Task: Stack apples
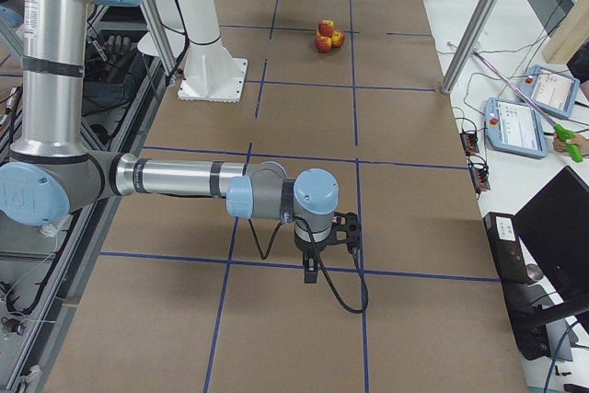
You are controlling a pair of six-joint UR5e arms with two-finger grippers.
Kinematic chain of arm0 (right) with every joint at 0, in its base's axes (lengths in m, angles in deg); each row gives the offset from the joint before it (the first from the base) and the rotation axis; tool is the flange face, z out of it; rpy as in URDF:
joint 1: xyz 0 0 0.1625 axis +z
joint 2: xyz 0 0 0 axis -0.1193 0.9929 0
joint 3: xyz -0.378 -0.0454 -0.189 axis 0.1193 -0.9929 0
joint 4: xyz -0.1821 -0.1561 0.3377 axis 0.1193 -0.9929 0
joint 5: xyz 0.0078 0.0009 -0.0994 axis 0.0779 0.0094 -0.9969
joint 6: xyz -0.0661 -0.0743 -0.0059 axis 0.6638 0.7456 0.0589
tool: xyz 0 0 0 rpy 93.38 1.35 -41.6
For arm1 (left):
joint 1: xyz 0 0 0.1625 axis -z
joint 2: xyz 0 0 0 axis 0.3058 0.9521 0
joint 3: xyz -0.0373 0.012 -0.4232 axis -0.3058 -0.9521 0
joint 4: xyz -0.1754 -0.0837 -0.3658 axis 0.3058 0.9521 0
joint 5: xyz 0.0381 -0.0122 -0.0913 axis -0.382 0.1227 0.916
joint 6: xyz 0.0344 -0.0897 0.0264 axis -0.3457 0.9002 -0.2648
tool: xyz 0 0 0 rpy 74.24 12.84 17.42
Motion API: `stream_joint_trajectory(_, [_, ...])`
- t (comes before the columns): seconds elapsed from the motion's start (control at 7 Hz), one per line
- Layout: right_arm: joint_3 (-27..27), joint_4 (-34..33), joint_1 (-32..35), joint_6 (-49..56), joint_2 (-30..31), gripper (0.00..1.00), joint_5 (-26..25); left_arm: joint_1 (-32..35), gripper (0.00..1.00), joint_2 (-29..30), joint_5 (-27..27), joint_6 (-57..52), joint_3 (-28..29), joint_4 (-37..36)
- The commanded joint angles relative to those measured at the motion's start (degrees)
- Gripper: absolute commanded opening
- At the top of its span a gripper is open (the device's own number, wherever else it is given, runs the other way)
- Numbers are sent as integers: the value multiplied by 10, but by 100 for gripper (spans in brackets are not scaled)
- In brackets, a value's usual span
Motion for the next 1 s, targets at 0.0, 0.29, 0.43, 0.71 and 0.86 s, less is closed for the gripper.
stream_joint_trajectory(0.0, [0,0,0,0,0,100,0,1,100,1,-7,0,-2,0])
stream_joint_trajectory(0.29, [0,0,0,0,0,100,0,1,100,3,-84,4,0,2])
stream_joint_trajectory(0.43, [0,0,0,-1,0,100,0,3,100,3,-91,1,-3,4])
stream_joint_trajectory(0.71, [0,0,0,0,0,100,0,2,100,6,-88,4,-3,5])
stream_joint_trajectory(0.86, [0,0,0,0,0,100,0,2,100,8,-87,2,-2,6])
